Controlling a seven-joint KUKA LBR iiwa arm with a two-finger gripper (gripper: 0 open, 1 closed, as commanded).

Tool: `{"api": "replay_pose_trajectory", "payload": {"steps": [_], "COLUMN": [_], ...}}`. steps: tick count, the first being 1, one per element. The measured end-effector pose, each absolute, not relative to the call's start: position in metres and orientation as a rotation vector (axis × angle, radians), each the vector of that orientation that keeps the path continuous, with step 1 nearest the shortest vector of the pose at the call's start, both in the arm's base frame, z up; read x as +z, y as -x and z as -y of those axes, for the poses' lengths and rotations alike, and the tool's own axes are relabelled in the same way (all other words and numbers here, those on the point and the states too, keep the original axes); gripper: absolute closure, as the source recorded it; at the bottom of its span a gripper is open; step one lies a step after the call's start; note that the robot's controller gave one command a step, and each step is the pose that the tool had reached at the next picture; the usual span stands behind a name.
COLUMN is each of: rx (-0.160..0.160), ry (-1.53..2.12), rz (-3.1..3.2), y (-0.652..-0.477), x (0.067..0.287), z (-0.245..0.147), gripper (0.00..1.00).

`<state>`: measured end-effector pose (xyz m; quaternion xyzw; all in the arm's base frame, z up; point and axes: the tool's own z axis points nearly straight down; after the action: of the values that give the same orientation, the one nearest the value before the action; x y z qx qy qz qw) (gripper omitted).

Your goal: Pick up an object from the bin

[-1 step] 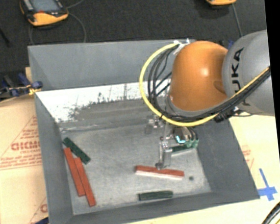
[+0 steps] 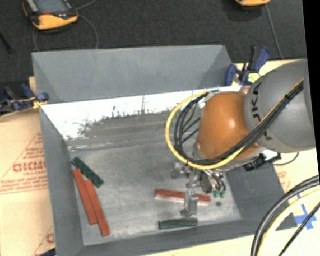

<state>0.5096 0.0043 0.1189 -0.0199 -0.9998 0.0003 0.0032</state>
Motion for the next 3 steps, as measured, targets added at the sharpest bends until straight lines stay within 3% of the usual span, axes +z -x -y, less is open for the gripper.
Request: {"api": "replay_pose_trajectory", "payload": {"steps": [1,2,3], "rx": [0.001,0.001,0.001], "ry": [0.042,-0.179,-0.155], "rz": [3.142,3.143,3.145], "y": [-0.581,-0.504,-0.475], "x": [0.07,0.071,0.148], "z": [0.036,0.028,0.02], "gripper": [0.0,0.0,0.0]}}
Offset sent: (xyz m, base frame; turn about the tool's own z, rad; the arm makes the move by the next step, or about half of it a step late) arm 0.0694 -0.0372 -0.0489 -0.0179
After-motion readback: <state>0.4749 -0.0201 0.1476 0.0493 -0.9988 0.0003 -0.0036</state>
